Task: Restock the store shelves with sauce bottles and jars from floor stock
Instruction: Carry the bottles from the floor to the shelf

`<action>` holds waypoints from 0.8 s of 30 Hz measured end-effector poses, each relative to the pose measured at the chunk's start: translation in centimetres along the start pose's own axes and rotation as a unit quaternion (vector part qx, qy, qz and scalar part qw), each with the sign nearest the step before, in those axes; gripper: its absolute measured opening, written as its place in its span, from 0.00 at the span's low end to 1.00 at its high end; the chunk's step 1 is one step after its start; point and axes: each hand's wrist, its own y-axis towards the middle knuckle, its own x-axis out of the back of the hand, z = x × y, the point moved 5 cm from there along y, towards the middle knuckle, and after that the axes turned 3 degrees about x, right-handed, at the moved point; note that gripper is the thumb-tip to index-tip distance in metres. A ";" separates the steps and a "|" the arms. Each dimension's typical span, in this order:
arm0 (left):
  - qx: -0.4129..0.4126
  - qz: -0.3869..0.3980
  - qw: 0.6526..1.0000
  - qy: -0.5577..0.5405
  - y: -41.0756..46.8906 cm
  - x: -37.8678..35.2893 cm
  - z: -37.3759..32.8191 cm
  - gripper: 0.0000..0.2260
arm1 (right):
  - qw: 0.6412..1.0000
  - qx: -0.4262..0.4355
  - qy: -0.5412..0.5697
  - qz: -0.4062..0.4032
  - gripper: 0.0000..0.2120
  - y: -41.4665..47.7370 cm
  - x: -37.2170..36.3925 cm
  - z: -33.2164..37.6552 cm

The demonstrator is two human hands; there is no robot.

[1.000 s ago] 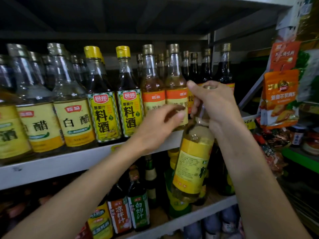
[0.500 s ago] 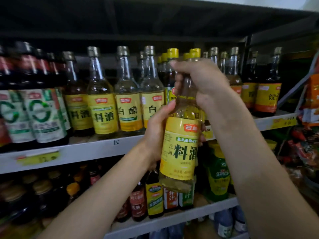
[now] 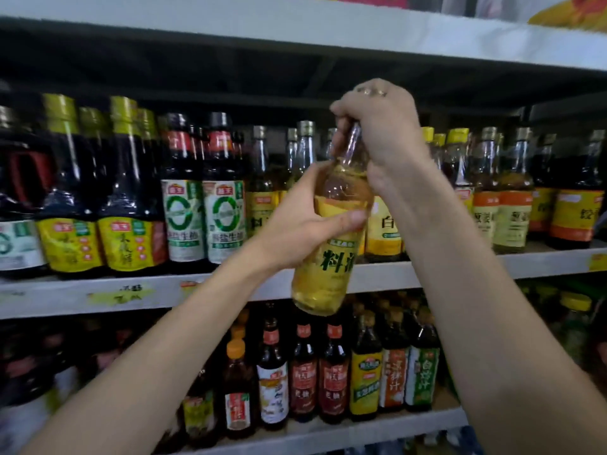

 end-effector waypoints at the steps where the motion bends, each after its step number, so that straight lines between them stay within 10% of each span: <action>1: 0.001 -0.013 1.000 0.013 0.0 1.3 -0.1 0.29 | 1.000 0.011 -0.004 0.011 0.03 0.1 -1.3 0.3; 24: 0.019 -0.138 0.989 0.056 2.9 8.1 5.6 0.32 | 0.963 0.048 -0.250 0.084 0.14 0.8 -5.5 -4.3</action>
